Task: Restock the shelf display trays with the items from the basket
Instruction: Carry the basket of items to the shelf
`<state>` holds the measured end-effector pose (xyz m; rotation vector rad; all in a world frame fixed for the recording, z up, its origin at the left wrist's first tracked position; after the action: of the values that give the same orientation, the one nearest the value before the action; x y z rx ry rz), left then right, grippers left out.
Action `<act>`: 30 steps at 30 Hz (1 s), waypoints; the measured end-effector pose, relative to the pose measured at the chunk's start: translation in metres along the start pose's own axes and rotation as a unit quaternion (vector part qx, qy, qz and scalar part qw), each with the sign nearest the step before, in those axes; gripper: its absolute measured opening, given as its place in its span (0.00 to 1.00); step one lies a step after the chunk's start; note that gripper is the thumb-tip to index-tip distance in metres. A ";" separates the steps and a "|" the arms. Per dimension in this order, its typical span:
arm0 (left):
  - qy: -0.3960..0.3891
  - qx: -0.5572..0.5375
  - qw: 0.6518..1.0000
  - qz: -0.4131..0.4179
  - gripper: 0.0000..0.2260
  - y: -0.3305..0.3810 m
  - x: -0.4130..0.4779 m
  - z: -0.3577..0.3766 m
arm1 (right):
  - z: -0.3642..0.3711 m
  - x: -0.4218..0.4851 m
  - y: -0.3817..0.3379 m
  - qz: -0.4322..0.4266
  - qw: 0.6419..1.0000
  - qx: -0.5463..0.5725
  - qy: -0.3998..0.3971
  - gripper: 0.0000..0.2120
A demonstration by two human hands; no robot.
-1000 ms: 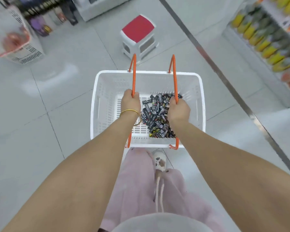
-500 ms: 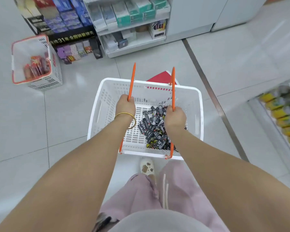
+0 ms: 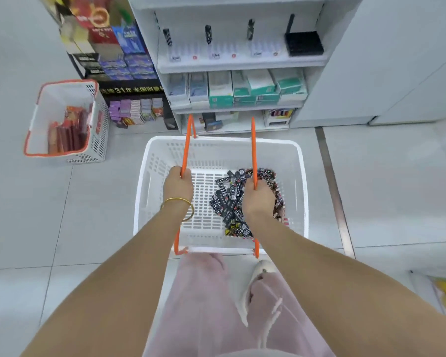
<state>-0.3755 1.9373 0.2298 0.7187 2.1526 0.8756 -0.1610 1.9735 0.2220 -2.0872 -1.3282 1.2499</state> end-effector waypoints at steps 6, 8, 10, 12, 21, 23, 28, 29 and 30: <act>-0.015 -0.039 0.998 -0.046 0.12 -0.015 0.123 0.003 | 0.070 0.098 -0.052 0.007 0.999 -0.043 0.003 0.13; -0.021 -0.054 0.997 -0.059 0.12 -0.020 0.154 0.003 | 0.094 0.125 -0.059 0.018 0.999 -0.046 0.000 0.13; -0.025 -0.063 0.995 -0.067 0.12 -0.024 0.185 0.004 | 0.118 0.150 -0.062 0.038 0.999 -0.033 -0.002 0.14; -0.023 -0.050 0.996 -0.066 0.11 -0.030 0.213 0.008 | 0.141 0.171 -0.065 0.051 0.998 -0.032 -0.002 0.15; 0.052 -0.009 0.993 -0.104 0.06 -0.096 0.294 0.051 | 0.240 0.263 -0.031 0.052 0.994 -0.058 -0.075 0.17; 0.062 -0.003 0.991 -0.116 0.06 -0.113 0.305 0.066 | 0.259 0.280 -0.019 0.047 0.992 -0.070 -0.091 0.16; 0.069 0.013 0.988 -0.139 0.06 -0.152 0.335 0.095 | 0.296 0.317 0.016 0.060 0.990 -0.088 -0.093 0.16; 0.067 0.015 0.988 -0.140 0.06 -0.158 0.342 0.101 | 0.300 0.323 0.022 0.064 0.990 -0.092 -0.087 0.17; 0.062 0.018 0.988 -0.139 0.06 -0.164 0.348 0.106 | 0.304 0.328 0.027 0.070 0.990 -0.090 -0.083 0.17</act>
<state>-0.5422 2.1167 -0.0850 0.3746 2.3148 0.7510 -0.3451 2.1984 -0.1197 -2.2776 -1.4336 1.4380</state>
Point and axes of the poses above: each hand's wrist, its own x-axis towards the middle knuckle, its own z-axis out of the palm, y = z × x, the point moved 8 cm from there along x, towards the middle knuckle, and after that the axes turned 1 degree about z, right-handed, at the moved point
